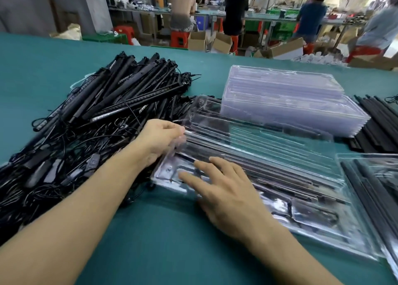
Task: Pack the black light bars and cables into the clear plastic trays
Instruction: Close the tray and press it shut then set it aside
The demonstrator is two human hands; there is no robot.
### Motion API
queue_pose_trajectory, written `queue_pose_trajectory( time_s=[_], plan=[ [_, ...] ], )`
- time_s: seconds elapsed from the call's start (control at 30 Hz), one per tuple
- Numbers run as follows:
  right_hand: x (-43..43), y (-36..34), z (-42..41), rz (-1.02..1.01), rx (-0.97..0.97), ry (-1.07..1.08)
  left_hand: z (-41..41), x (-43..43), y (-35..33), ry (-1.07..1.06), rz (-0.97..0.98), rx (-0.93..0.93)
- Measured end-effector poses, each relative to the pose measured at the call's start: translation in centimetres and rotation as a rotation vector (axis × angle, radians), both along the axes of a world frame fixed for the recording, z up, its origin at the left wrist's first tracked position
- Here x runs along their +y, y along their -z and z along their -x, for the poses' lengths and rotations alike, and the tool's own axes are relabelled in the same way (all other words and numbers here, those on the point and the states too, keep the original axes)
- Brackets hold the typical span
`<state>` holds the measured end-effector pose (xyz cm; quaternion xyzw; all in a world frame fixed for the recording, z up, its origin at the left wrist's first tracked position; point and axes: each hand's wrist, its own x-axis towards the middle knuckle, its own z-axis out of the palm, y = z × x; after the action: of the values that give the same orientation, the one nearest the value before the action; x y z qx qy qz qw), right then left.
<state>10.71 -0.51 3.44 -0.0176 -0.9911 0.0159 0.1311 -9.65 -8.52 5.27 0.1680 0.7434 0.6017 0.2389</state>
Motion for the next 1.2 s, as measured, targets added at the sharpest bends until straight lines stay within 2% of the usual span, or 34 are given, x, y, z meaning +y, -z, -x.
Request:
queue_pose_trajectory(
  time_s=[0.1,0.27,0.33,0.4,0.47,0.6,0.63,0.67,0.8,1.0,1.07,1.2],
  plan=[
    [1.7,-0.2,0.1,0.108,-0.012,-0.021,0.2,-1.8,-0.4,-0.042,-0.066,0.146],
    [3.7,-1.1,0.2,0.251,-0.007,0.001,-0.6,-5.1,-1.6,-0.143,0.116,0.737],
    [3.9,-1.4,0.3,0.301,0.005,0.001,-2.8,-6.1,-1.2,-0.194,0.107,0.997],
    [4.0,-1.5,0.4,0.328,0.012,-0.002,-5.2,-6.9,-0.6,-0.218,0.042,1.127],
    [4.0,-1.4,0.4,0.338,0.02,-0.004,-6.4,-7.3,0.0,-0.129,0.035,1.055],
    [4.1,-1.4,0.3,0.33,-0.025,-0.002,-7.4,-7.8,1.4,0.295,0.397,0.417],
    [4.2,-1.6,0.2,0.336,-0.031,-0.004,-7.7,-7.8,1.8,0.33,0.418,0.319],
    [4.2,-1.7,0.2,0.341,-0.026,-0.008,-7.9,-7.7,2.1,0.297,0.371,0.252],
    [4.7,-2.2,0.4,0.367,-0.003,-0.01,-9.1,-5.6,3.0,0.069,-0.102,-0.137],
    [4.9,-2.6,0.3,0.444,-0.025,-0.016,-9.9,-4.1,4.1,-0.044,-0.335,-0.154],
    [5.1,-2.6,0.2,0.476,-0.038,-0.02,-9.5,-4.4,4.4,-0.028,-0.391,-0.164],
    [4.9,-2.7,0.2,0.415,-0.01,-0.024,-9.2,-4.5,4.6,0.048,-0.457,-0.178]
  ],
)
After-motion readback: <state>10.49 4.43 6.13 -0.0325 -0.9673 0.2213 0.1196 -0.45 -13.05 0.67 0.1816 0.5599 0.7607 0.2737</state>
